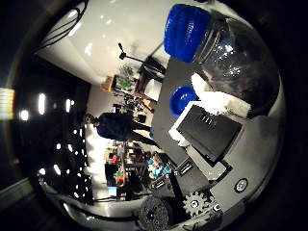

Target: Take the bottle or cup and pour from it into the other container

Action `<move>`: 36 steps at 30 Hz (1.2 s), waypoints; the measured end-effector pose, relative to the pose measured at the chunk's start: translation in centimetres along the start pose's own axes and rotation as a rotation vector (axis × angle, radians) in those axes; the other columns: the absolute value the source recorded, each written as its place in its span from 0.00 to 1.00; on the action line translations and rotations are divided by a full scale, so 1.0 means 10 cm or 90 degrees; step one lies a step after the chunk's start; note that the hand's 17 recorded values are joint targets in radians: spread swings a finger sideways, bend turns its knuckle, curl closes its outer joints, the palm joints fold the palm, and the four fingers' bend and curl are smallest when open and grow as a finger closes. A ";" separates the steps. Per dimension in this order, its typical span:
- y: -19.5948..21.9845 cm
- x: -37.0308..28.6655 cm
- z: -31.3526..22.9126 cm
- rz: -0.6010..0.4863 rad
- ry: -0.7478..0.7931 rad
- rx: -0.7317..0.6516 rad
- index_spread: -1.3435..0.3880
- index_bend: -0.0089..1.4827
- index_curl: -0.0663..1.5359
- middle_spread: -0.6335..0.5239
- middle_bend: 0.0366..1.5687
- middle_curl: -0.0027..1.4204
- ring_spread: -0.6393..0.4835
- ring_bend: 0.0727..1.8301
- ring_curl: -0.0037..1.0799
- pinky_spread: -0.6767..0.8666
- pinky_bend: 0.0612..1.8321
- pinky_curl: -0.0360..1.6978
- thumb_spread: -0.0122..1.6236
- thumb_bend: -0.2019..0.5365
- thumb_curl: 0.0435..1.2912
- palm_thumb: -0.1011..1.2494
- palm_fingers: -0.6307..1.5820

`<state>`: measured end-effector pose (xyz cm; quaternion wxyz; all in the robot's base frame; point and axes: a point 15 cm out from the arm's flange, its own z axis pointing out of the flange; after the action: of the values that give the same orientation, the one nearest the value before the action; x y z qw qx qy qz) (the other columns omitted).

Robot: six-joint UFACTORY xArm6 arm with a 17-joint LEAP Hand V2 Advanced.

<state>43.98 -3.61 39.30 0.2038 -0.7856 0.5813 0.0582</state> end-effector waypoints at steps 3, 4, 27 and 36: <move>-0.01 -0.25 0.07 -0.024 0.046 -0.040 0.66 0.80 0.59 0.46 0.89 0.53 0.35 0.71 0.79 0.29 0.70 0.50 0.12 0.25 0.73 0.92 0.78; -0.03 -0.34 0.11 -0.039 0.062 -0.053 0.66 0.80 0.59 0.46 0.89 0.53 0.35 0.71 0.79 0.29 0.69 0.51 0.12 0.25 0.73 0.92 0.78; -0.25 -1.45 0.94 -0.252 0.517 -0.247 0.66 0.79 0.59 0.46 0.89 0.54 0.35 0.70 0.81 0.28 0.65 0.58 0.11 0.25 0.73 0.92 0.78; -0.53 -1.72 1.18 -0.296 0.649 -0.280 0.66 0.79 0.59 0.46 0.89 0.53 0.34 0.69 0.82 0.27 0.64 0.59 0.11 0.25 0.73 0.91 0.78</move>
<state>45.24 17.52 35.56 -0.2609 -0.8447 0.3931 -0.2530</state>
